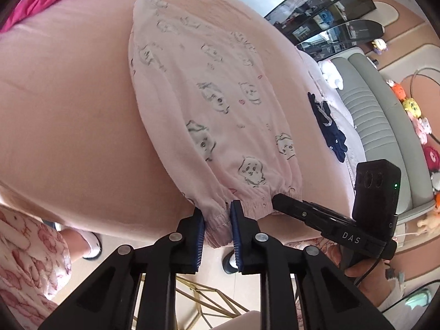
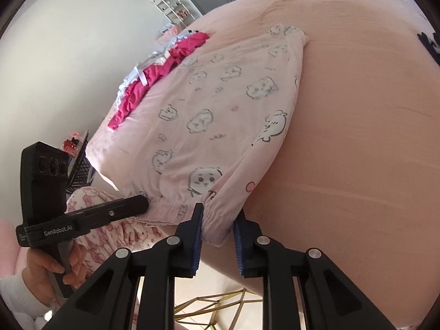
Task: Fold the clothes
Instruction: 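Pinch the elastic cuff end with the left gripper and straighten it, then lift the cuff end with the left gripper and fold it over the pants, then release the pants with the left gripper and move both grippers over them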
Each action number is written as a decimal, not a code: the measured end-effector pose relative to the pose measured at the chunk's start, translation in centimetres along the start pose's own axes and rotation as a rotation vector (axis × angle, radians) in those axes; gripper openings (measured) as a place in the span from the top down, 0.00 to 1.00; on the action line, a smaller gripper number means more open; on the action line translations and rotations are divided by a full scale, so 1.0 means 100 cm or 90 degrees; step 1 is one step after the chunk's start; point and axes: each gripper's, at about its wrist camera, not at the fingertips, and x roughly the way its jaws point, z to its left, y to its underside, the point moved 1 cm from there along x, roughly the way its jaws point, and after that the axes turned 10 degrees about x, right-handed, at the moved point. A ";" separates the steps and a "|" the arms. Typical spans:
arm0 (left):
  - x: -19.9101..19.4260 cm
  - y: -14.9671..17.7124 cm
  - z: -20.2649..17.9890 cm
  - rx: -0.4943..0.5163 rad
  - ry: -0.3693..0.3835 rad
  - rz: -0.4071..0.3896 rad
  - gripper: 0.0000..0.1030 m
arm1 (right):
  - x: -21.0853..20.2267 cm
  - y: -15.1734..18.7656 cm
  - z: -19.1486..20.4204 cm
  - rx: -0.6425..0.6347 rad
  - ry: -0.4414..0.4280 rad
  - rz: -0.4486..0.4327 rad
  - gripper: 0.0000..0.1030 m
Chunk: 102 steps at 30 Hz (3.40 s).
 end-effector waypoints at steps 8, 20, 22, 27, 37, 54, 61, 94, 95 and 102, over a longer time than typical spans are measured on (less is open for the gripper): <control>0.001 -0.002 0.009 -0.027 0.017 0.012 0.81 | 0.001 -0.001 -0.010 0.038 -0.039 0.005 0.79; -0.021 -0.057 0.008 -0.057 0.117 -0.036 0.85 | -0.014 -0.061 0.015 0.021 -0.093 -0.024 0.83; -0.015 -0.080 0.010 -0.033 0.102 -0.029 0.85 | -0.009 -0.084 0.017 0.024 -0.096 -0.025 0.83; 0.000 -0.143 0.036 -0.065 0.119 -0.039 0.85 | 0.014 -0.141 0.022 0.027 -0.093 -0.029 0.83; 0.033 -0.228 0.081 -0.077 0.099 -0.053 0.85 | 0.082 -0.236 0.028 0.047 -0.079 -0.040 0.83; -0.009 -0.237 0.038 0.272 -0.035 -0.113 0.60 | 0.057 -0.232 0.078 -0.300 0.179 -0.128 0.21; 0.063 -0.223 0.037 0.399 -0.135 0.021 0.86 | 0.118 -0.223 0.081 -0.413 0.249 -0.049 0.52; 0.006 -0.197 0.111 -0.035 -0.068 -0.040 0.63 | 0.042 -0.223 -0.041 0.040 0.109 -0.097 0.32; 0.009 -0.203 0.112 -0.036 -0.067 -0.044 0.56 | 0.044 -0.230 -0.042 0.044 0.111 -0.097 0.32; 0.042 -0.225 0.093 0.010 -0.053 -0.036 0.56 | 0.074 -0.238 -0.014 0.047 -0.007 -0.021 0.55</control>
